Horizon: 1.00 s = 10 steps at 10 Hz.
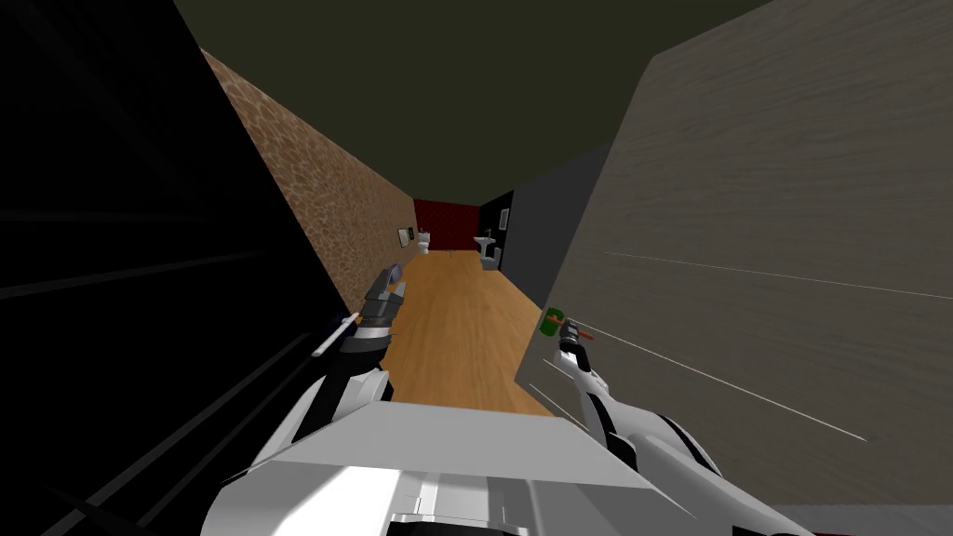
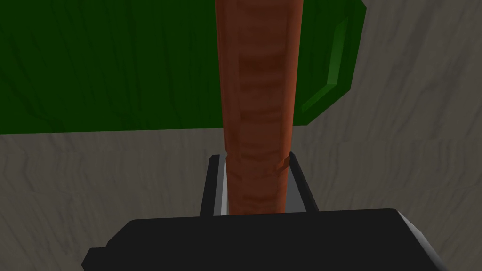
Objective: Push the door open
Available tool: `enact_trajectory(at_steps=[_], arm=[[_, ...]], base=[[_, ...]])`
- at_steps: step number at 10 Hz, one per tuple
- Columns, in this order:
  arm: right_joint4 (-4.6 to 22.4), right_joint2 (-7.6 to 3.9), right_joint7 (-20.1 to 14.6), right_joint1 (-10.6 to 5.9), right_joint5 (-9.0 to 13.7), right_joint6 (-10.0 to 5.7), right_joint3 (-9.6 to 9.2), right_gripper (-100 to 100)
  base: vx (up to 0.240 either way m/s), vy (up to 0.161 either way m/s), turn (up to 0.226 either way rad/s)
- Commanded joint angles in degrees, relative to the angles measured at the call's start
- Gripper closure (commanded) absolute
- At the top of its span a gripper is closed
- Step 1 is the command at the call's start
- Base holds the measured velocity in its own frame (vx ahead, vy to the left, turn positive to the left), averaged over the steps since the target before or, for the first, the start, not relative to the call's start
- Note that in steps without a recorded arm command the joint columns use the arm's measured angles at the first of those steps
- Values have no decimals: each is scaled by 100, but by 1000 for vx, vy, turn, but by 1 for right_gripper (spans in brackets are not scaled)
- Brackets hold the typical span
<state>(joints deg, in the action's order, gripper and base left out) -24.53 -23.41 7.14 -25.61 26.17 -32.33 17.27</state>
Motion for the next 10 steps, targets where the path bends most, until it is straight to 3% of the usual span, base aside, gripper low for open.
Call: enact_trajectory(at_steps=[1,3,9,10], arm=[[160,-116,-16,-34,36,-108,73,100],[160,-116,-16,-34,36,-108,73,100],[272,-285,96,38,189,-165,356,100],[212,-227,101,89,184,-147,343,100]], base=[[137,11,-55],[96,8,-14],[183,48,-63],[85,6,-38]])
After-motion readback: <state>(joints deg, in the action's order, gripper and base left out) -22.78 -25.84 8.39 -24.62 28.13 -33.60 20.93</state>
